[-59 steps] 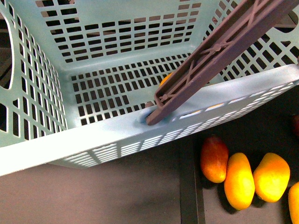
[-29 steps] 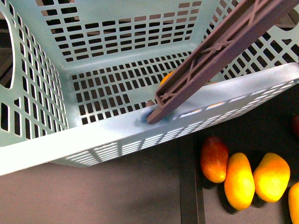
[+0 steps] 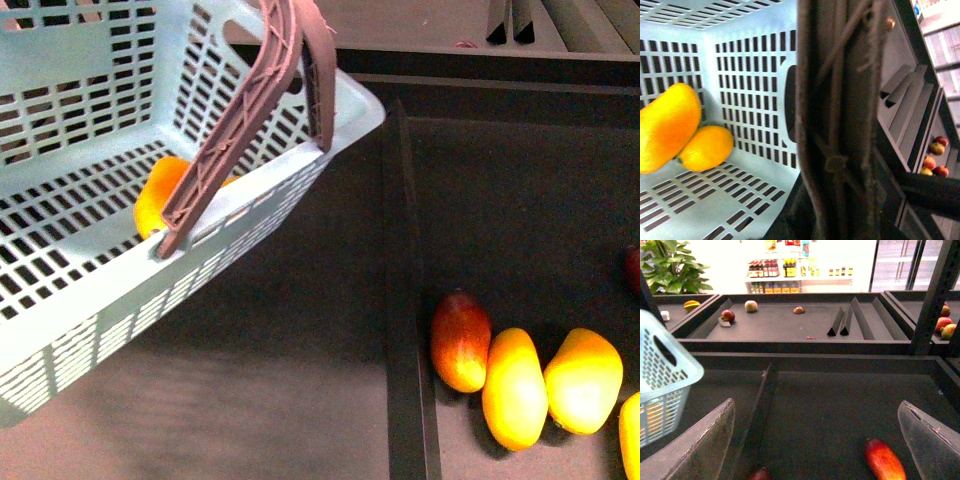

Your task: Pick lemon and mango into basket

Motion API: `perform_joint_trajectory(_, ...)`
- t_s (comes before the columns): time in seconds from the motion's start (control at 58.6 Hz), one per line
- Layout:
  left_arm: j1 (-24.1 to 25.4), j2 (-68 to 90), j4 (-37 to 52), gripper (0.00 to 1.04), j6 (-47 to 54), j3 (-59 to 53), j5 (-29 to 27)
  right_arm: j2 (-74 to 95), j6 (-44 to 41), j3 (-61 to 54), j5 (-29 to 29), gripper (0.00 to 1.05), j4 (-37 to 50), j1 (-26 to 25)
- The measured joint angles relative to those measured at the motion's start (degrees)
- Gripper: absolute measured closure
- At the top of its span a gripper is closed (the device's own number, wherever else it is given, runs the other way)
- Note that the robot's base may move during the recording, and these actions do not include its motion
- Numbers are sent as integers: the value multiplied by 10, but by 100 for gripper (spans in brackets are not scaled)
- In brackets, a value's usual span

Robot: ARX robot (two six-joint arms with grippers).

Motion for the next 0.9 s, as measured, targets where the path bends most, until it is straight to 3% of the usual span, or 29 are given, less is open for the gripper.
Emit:
perform_joint_trajectory(0.171, 56, 71, 97, 100, -83, 5, 33, 0, 0, 0, 0, 9, 0, 0)
perform_joint_trajectory(0.444, 112, 230, 142, 100, -141, 131, 46, 0, 0, 0, 0, 9, 0, 0)
perform_joint_trajectory(0.597, 125, 302, 145, 100, -155, 187, 38, 0, 0, 0, 0, 9, 0, 0)
perform_joint_trajectory(0.905, 111, 317, 178, 100, -240, 143, 16, 0, 0, 0, 0, 9, 0, 0)
